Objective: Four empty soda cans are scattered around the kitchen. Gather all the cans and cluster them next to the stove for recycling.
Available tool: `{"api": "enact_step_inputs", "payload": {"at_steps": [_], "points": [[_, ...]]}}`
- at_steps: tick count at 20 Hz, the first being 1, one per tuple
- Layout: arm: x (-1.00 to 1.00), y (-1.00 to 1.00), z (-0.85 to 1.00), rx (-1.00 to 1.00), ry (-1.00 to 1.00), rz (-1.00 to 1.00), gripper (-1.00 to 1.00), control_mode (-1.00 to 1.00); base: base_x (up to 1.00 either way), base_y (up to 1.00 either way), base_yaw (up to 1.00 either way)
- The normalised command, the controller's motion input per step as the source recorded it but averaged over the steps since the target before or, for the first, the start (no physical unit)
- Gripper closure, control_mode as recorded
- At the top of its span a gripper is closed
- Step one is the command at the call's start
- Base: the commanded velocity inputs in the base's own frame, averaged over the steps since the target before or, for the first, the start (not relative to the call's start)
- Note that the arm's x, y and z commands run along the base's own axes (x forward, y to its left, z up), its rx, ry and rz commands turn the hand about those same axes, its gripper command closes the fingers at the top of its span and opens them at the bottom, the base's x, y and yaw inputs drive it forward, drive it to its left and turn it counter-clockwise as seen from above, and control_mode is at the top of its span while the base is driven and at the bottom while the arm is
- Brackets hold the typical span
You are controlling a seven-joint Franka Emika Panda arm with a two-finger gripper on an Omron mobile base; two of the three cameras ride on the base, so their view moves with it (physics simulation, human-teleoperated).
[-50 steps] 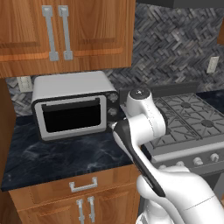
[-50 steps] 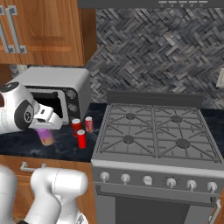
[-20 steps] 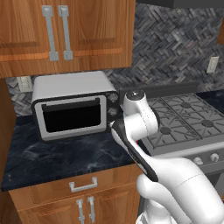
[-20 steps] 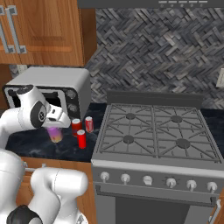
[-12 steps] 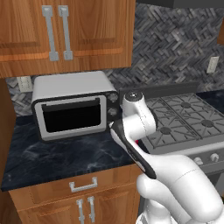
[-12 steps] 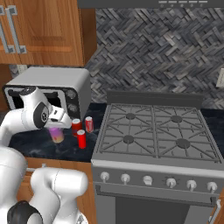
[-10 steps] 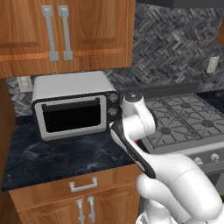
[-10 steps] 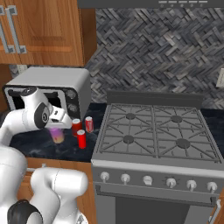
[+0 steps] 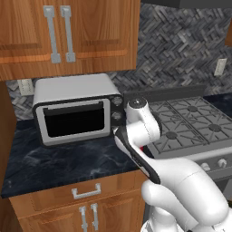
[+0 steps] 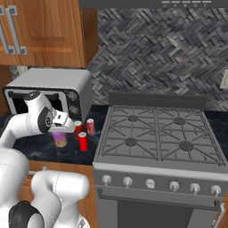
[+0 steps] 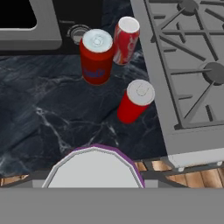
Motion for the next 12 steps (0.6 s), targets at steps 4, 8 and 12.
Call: {"api": "enact_step_inputs", "payload": {"at_steps": [4,8,12], "points": [[0.11,-0.09,-0.05,0.00,0.00,0.00,1.00,-1.00,0.00,0.00,0.00],[0.14,-0.01,-0.03,0.00,0.00,-0.01,1.00,-1.00,0.00,0.00,0.00],[0.07,0.00,-0.02,0.00,0.00,-0.05,1.00,-1.00,0.00,0.00,0.00]]}}
